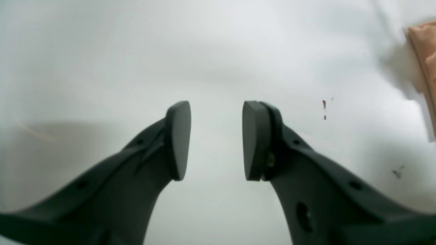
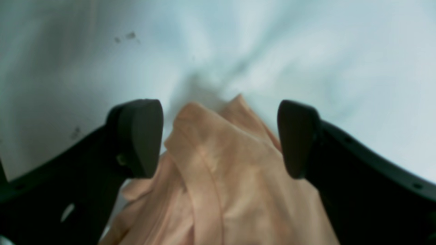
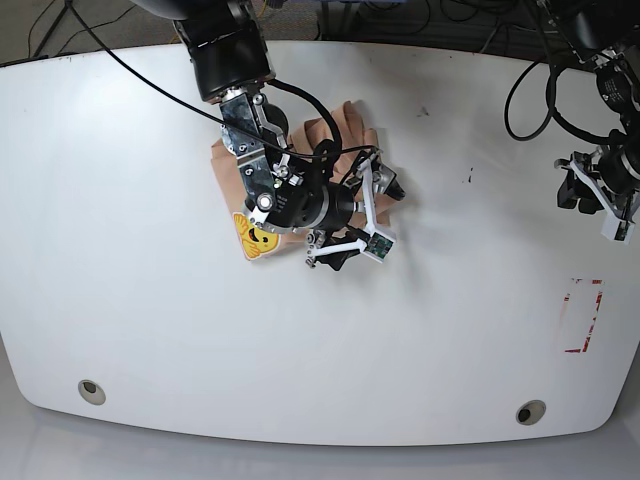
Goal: Layout the t-shirt on the table in an organized manner, then fold the t-shirt properly
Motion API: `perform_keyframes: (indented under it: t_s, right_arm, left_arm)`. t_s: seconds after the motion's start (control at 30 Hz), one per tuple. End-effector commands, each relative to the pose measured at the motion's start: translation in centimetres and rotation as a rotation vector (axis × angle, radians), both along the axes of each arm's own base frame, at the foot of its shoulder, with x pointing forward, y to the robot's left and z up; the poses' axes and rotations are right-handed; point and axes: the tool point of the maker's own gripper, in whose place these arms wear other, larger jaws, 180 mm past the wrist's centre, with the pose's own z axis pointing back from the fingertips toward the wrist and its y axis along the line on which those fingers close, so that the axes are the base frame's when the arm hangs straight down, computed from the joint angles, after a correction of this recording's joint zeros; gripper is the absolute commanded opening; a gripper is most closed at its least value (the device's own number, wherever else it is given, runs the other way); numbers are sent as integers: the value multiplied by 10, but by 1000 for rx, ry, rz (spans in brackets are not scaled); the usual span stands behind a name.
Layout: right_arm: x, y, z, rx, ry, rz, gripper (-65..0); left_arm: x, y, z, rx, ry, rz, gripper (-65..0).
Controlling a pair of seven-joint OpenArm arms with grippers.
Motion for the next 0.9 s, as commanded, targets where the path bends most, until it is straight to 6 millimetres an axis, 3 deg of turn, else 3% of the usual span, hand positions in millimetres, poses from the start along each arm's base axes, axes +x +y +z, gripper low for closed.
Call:
perform_keyframes:
  t_s: [0.0, 0.17, 0.47, 0.53, 0.77, 0.87]
  right_arm:
    - [7, 4, 3, 25, -25, 23, -147]
    - [2, 7, -11, -5, -4, 68, -147]
    - [0, 7, -13, -11, 0, 72, -162]
    - [0, 7, -13, -11, -1, 71, -203]
    - [0, 6, -14, -13, 2, 69, -466]
    - [-1, 1, -24, -32, 24, 66, -484]
  left_arm:
    - [8, 3, 16, 12, -56, -5, -411]
    - [5, 3, 12, 11, -44, -6, -411]
    - [4, 2, 10, 8, -37, -7, -411]
    - [4, 2, 10, 8, -37, -7, -411]
    - [4, 2, 11, 8, -40, -7, -411]
    - [5, 2, 11, 8, -42, -7, -411]
